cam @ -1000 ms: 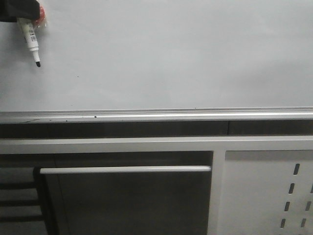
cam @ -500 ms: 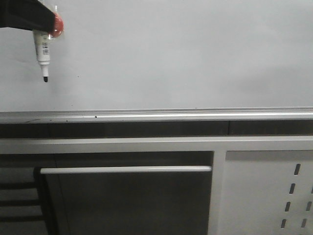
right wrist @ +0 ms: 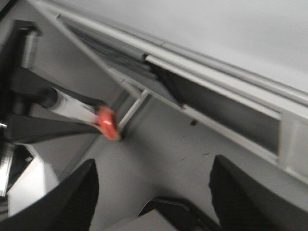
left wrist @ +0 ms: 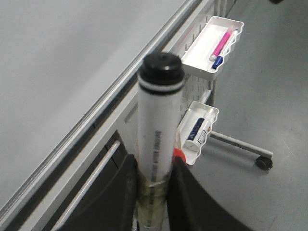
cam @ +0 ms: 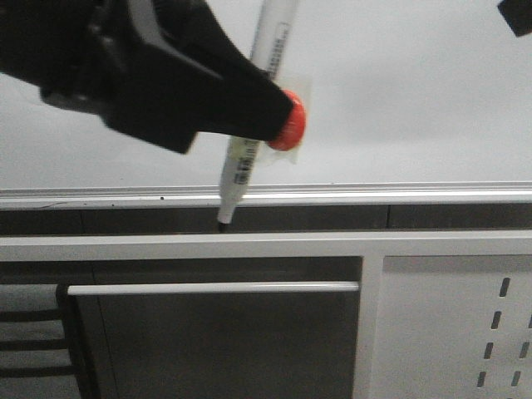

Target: Write number 1 on whiteboard

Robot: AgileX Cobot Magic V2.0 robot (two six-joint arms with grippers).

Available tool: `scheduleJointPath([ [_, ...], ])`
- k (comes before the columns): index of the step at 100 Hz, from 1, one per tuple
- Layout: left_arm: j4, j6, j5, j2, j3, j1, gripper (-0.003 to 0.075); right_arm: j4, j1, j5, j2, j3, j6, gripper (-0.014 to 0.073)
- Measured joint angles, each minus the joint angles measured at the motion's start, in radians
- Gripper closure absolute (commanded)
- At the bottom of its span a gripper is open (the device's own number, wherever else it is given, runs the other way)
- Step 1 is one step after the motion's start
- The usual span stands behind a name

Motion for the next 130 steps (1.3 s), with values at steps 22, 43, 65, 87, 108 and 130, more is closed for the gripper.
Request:
scheduleJointPath([
  [22, 0.032, 0.0, 0.034, 0.088, -0.076, -0.035, 0.0741, 0.009, 0.071, 0.105, 0.128, -0.149, -0.011, 0.0146],
  [43, 0.045, 0.0, 0.04, 0.111, -0.115, -0.039, 0.0741, 0.007, 0.113, 0.131, 0.177, -0.201, -0.016, 0.0146],
  [65, 0.064, 0.0, 0.041, 0.112, -0.14, -0.039, 0.0741, 0.004, 0.116, 0.162, 0.21, -0.212, -0.016, 0.0165],
  [87, 0.074, 0.0, 0.039, 0.112, -0.146, -0.039, 0.0741, 0.002, 0.116, 0.163, 0.217, -0.212, -0.036, 0.0482],
  [108, 0.076, 0.0, 0.03, 0.114, -0.146, -0.039, 0.074, -0.013, 0.118, 0.162, 0.217, -0.214, -0.072, 0.0662],
  [130, 0.071, -0.002, 0.03, 0.114, -0.146, -0.039, 0.0612, -0.017, 0.118, 0.155, 0.217, -0.214, -0.078, 0.0656],
])
